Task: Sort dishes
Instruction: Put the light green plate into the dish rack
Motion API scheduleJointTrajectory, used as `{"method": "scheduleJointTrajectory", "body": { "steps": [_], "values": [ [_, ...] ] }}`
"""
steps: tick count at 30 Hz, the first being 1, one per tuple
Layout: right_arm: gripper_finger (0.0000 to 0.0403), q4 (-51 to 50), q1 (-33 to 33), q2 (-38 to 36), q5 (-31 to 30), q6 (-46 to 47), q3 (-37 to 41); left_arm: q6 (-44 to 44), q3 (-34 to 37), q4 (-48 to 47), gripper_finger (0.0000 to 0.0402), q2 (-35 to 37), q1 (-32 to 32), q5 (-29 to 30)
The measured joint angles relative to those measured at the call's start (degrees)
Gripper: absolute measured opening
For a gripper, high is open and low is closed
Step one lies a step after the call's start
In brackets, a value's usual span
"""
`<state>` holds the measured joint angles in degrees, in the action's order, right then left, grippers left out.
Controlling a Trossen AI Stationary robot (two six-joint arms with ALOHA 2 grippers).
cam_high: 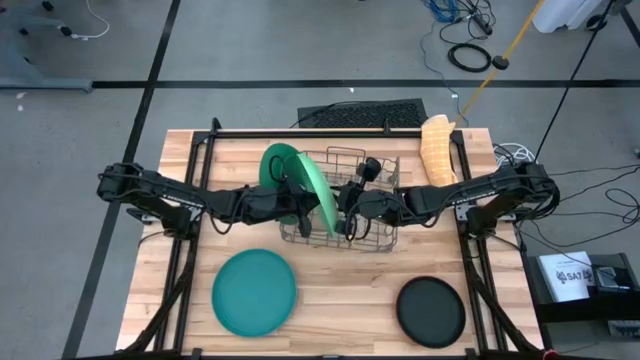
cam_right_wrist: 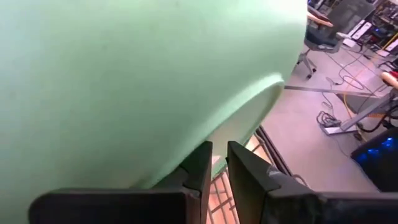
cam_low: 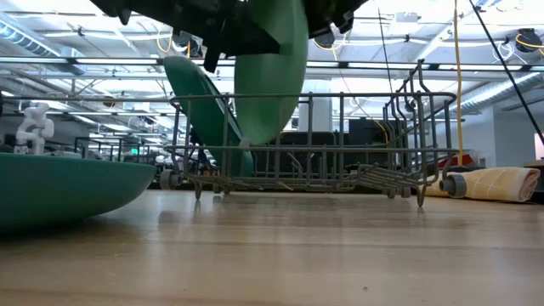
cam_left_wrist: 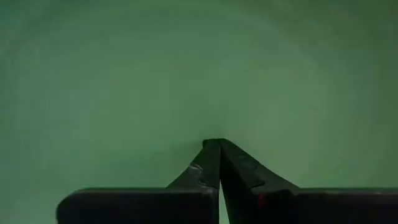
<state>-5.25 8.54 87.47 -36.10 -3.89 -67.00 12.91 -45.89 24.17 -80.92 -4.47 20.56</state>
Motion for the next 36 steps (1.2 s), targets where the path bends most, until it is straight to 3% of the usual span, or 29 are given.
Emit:
{"method": "scheduleJointTrajectory", "body": {
  "steps": [24,36],
  "values": [
    [0.0050,4.7,-0.7,0.8,0.0,0.1,0.0,-3.3,-1.1,1.5,0.0029,0.2,3.2,-0.8],
    [0.0050,8.3,-0.8,4.9,0.5,1.3,-0.1,-7.1,-1.1,-10.0,0.0029,7.1,2.8,2.1]
  ]
}}
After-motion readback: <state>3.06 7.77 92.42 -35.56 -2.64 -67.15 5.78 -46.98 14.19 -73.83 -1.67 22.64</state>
